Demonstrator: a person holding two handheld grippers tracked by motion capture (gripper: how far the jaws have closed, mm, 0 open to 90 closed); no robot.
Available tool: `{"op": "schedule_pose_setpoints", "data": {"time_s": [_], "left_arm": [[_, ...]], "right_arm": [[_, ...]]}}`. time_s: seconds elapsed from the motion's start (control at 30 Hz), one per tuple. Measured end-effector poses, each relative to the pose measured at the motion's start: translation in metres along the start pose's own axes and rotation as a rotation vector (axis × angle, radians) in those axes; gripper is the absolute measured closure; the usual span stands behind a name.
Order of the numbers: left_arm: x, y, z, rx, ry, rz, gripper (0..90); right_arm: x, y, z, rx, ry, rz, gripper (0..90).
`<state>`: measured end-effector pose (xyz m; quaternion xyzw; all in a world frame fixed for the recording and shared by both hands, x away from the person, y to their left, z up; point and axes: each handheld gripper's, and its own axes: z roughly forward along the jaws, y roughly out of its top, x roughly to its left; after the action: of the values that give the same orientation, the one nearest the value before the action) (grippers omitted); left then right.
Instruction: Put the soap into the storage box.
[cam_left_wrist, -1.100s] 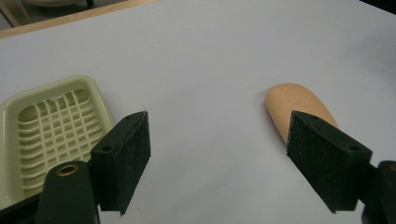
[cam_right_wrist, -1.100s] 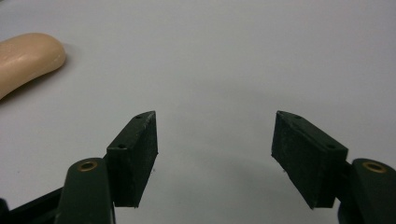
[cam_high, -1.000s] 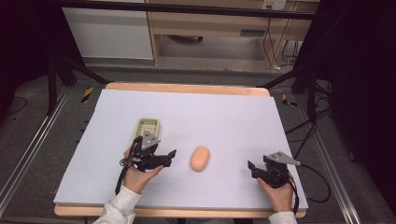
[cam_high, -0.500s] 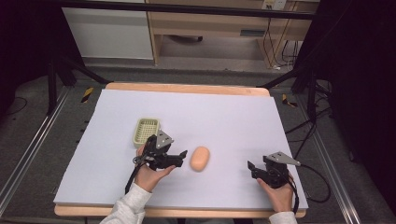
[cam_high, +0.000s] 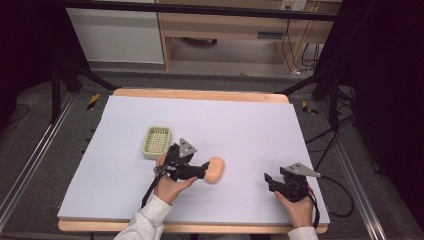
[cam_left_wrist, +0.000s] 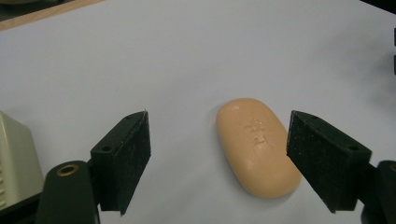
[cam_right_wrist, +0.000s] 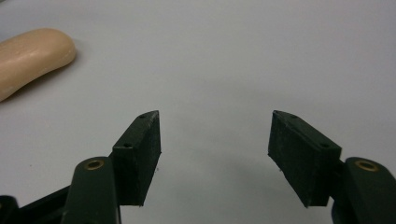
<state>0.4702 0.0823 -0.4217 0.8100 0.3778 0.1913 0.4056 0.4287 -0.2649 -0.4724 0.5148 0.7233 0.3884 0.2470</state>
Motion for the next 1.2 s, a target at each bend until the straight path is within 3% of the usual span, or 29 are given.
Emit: {"op": "schedule_pose_setpoints", "data": {"time_s": [1.2], "left_arm": [[-0.025, 0.0, 0.044, 0.077, -0.032, 0.009, 20.9]], "right_arm": [[0.001, 0.0, -0.001, 0.015, 0.016, 0.003, 38.3]]}}
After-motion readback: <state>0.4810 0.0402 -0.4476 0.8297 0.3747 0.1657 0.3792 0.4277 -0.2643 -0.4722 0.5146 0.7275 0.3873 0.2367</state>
